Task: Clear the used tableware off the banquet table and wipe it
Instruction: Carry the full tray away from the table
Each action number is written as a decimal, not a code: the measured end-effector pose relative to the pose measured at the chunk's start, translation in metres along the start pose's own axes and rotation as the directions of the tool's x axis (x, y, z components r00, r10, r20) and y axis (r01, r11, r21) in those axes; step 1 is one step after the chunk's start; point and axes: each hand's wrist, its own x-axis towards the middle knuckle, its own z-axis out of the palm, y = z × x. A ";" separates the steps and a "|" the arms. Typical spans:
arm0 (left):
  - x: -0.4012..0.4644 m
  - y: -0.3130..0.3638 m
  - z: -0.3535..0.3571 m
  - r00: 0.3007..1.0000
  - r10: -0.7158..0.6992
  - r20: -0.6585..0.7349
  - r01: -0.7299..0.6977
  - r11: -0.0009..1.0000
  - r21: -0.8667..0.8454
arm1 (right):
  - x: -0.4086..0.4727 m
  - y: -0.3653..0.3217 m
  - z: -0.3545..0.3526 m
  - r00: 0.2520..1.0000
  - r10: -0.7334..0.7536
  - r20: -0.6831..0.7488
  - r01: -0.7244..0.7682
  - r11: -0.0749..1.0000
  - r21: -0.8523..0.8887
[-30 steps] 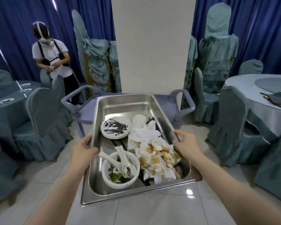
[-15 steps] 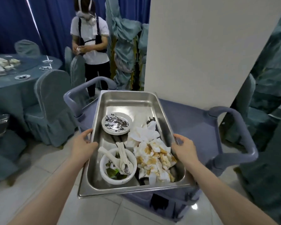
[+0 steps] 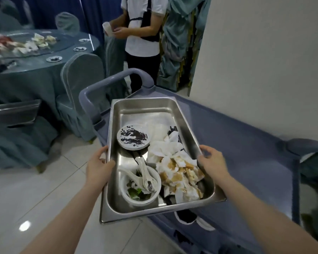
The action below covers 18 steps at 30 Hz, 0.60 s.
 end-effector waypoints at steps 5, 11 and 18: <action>0.002 0.001 0.025 0.995 -0.071 -0.070 0.068 0.997 -0.033 | 0.043 0.014 0.001 0.996 -0.029 0.089 0.031 0.999 -0.023; -0.006 0.010 0.061 0.994 -0.093 -0.050 0.092 0.996 -0.013 | 0.096 0.026 -0.012 0.977 -0.108 0.184 0.139 0.977 -0.164; -0.015 0.028 0.104 0.994 -0.108 -0.013 0.108 0.993 0.048 | 0.133 0.037 -0.044 0.977 -0.023 0.211 0.089 0.947 -0.310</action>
